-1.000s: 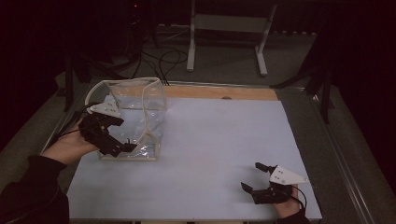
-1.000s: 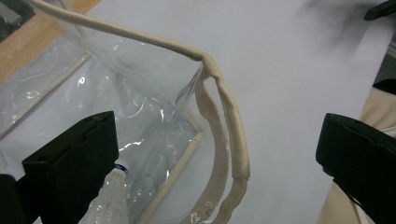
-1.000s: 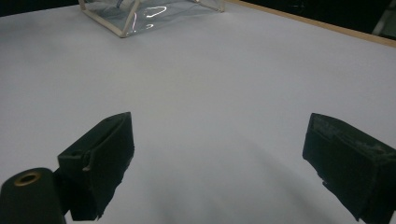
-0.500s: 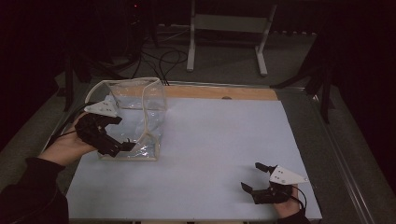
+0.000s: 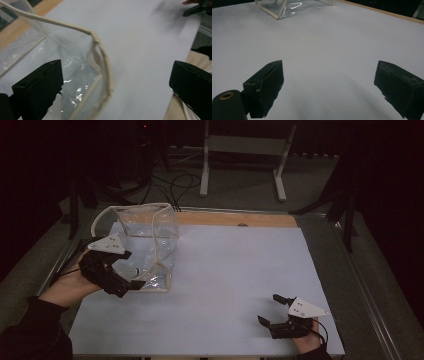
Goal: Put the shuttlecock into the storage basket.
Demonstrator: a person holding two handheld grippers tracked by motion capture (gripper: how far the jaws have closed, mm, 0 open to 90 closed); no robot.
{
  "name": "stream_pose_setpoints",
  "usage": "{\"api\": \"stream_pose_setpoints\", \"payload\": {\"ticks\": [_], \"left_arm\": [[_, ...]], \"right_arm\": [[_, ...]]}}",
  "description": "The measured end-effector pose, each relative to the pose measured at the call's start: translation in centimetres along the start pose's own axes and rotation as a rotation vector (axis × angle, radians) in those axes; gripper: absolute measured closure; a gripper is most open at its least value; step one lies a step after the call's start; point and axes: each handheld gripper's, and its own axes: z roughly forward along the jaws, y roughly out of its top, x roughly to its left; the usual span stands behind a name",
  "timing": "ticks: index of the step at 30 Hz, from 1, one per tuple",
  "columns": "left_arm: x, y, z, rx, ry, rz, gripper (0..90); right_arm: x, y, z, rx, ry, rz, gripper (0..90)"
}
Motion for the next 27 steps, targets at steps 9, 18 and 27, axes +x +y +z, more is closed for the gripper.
{"api": "stream_pose_setpoints", "payload": {"ticks": [9,18,27], "left_arm": [[-1.5,-0.4,-0.3,-0.022,-0.014,0.029,0.2],[-2.6,-1.4,0.3,-0.033,-0.025,0.037,0.2],[-3.7,-2.3,1.1,-0.027,-0.041,0.051,0.3]], "right_arm": [[0.0,0.0,-0.1,-0.001,-0.004,-0.005,8.7],[0.0,0.0,0.0,0.005,0.0,0.002,8.7],[0.0,0.1,-0.1,0.0,-0.005,-0.005,8.7]]}}
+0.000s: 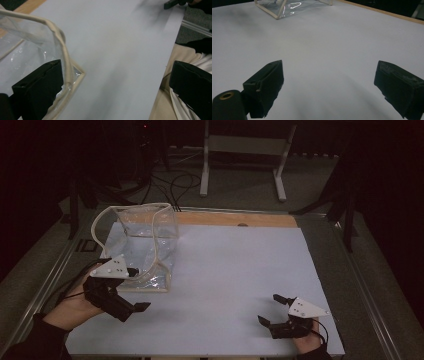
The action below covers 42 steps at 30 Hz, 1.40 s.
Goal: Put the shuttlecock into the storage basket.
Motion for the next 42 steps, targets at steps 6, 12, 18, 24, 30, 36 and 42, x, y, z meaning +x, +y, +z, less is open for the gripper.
{"api": "stream_pose_setpoints", "payload": {"ticks": [6,12,18,24,30,36,42], "left_arm": [[-0.5,-0.7,0.5,-0.022,-0.014,0.002,0.2],[-1.3,-1.2,1.2,-0.017,-0.014,0.021,0.3],[-2.0,-1.8,2.0,-0.009,-0.035,0.034,0.3],[-2.4,-2.5,3.0,-0.01,-0.058,0.035,0.3],[-2.7,-3.3,4.0,-0.022,-0.064,0.037,0.3],[-2.7,-4.1,4.7,-0.026,-0.08,0.03,0.3],[-2.7,-5.4,5.9,-0.019,-0.093,0.024,0.3]], "right_arm": [[0.0,0.0,0.0,0.001,-0.002,0.002,8.7],[0.0,0.0,0.0,0.0,-0.003,0.002,8.7],[0.0,0.0,0.0,0.0,-0.002,0.003,8.7],[-0.1,0.0,-0.1,-0.001,-0.002,0.006,8.6],[0.0,0.0,-0.1,0.0,-0.002,0.004,8.7],[-0.1,0.0,-0.1,0.0,-0.004,0.006,8.7],[-0.1,0.0,-0.1,0.001,-0.005,0.004,8.7]]}}
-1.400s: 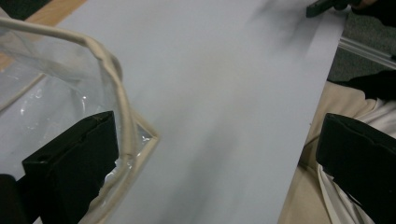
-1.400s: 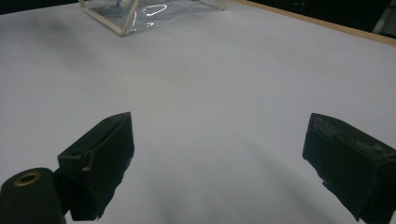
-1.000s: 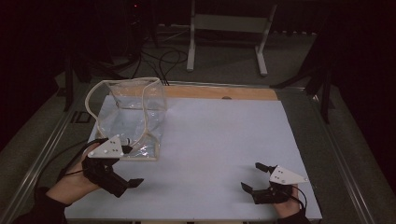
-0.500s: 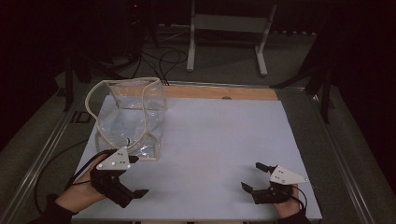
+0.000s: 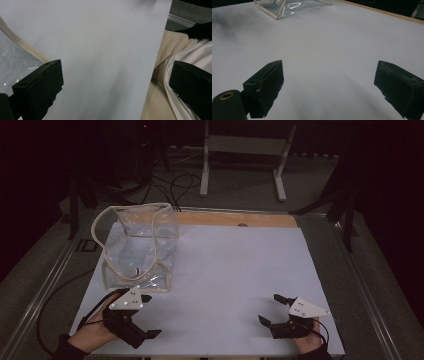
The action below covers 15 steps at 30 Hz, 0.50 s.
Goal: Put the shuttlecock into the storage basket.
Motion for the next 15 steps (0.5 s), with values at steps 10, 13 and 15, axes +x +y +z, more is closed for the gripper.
{"api": "stream_pose_setpoints", "payload": {"ticks": [10,13,15], "left_arm": [[0.4,-2.1,1.7,0.005,-0.005,-0.032,0.3],[0.8,-2.7,2.2,0.001,-0.008,-0.043,0.3],[1.0,-3.0,2.5,0.0,-0.012,-0.051,0.3]], "right_arm": [[-0.1,-0.1,0.0,0.005,0.002,0.0,8.7],[-0.1,0.0,0.0,0.004,0.001,0.0,8.7],[0.0,0.0,0.0,0.005,0.0,0.0,8.7]]}}
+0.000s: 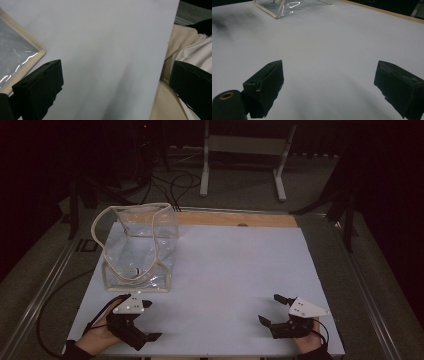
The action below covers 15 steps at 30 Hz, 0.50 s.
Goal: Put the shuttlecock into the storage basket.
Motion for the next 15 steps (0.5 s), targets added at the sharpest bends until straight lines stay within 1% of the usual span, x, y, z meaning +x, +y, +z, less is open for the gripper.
{"api": "stream_pose_setpoints", "payload": {"ticks": [3,6,7,9,10,11,15], "left_arm": [[0.3,-0.5,0.4,-0.009,-0.005,-0.012,0.3],[0.5,-1.1,0.7,-0.03,-0.004,-0.017,0.3],[0.6,-1.2,0.8,-0.031,-0.003,-0.027,0.3],[0.7,-1.6,1.0,-0.029,-0.002,-0.031,0.3],[0.8,-1.8,1.2,-0.028,-0.003,-0.04,0.3],[0.8,-2.0,1.3,-0.027,0.003,-0.04,0.3],[1.1,-2.8,1.6,-0.039,0.006,-0.057,0.3]], "right_arm": [[0.0,0.0,0.0,0.001,0.001,0.0,8.7],[0.0,0.0,0.0,0.003,0.001,0.002,8.7],[0.0,0.0,0.0,0.002,0.001,0.002,8.7],[0.0,0.0,0.0,0.003,0.0,0.003,8.6],[0.0,0.0,0.0,0.003,0.001,0.002,8.7],[0.0,0.0,0.0,0.003,0.001,0.001,8.7],[0.0,-0.1,0.0,0.005,0.0,-0.001,8.7]]}}
